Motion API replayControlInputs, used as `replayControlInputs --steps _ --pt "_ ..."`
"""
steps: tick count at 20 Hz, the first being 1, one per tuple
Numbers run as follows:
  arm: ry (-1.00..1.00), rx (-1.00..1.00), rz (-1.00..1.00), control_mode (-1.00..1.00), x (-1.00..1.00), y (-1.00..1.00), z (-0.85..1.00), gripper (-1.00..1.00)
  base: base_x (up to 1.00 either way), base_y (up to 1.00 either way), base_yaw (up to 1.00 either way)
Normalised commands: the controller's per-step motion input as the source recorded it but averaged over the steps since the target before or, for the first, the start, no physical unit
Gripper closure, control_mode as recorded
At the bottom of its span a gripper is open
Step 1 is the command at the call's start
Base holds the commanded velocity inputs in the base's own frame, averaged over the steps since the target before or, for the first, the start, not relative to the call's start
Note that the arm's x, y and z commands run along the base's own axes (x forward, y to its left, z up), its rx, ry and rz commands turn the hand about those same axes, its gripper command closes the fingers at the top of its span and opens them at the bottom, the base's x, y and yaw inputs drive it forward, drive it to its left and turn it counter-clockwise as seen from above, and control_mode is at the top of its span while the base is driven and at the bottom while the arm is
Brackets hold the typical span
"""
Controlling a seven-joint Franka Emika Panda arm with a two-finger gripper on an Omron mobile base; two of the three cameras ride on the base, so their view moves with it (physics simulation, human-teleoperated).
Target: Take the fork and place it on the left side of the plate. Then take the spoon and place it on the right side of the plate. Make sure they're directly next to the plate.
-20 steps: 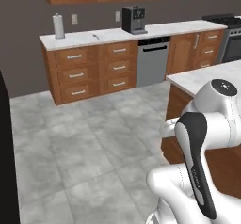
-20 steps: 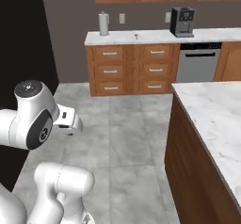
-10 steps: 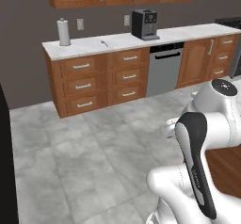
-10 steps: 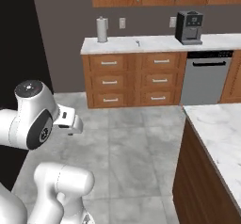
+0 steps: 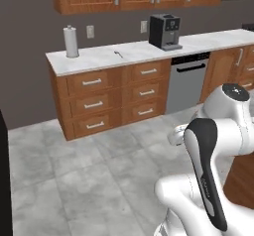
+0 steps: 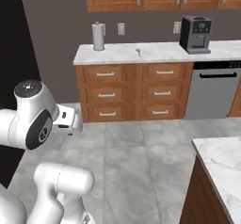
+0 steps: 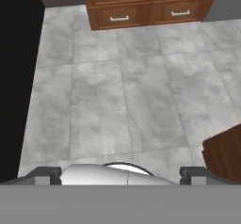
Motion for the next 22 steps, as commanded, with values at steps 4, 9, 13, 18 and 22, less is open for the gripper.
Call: replayControlInputs --steps 4,9,13,18,22 --pt "0.0 0.0 0.0 1.0 0.0 0.0 0.0 -1.0 1.0 -0.38 0.07" --pt "0.0 0.0 0.0 1.0 0.0 0.0 0.0 -1.0 1.0 -0.4 0.09" --pt "0.0 0.0 0.0 1.0 0.0 0.0 0.0 -1.0 1.0 -0.44 0.11" --pt "0.0 0.0 0.0 1.0 0.0 0.0 0.0 -1.0 1.0 -0.42 0.12" --pt "0.0 0.0 0.0 1.0 0.0 0.0 0.0 -1.0 1.0 -0.4 0.13"
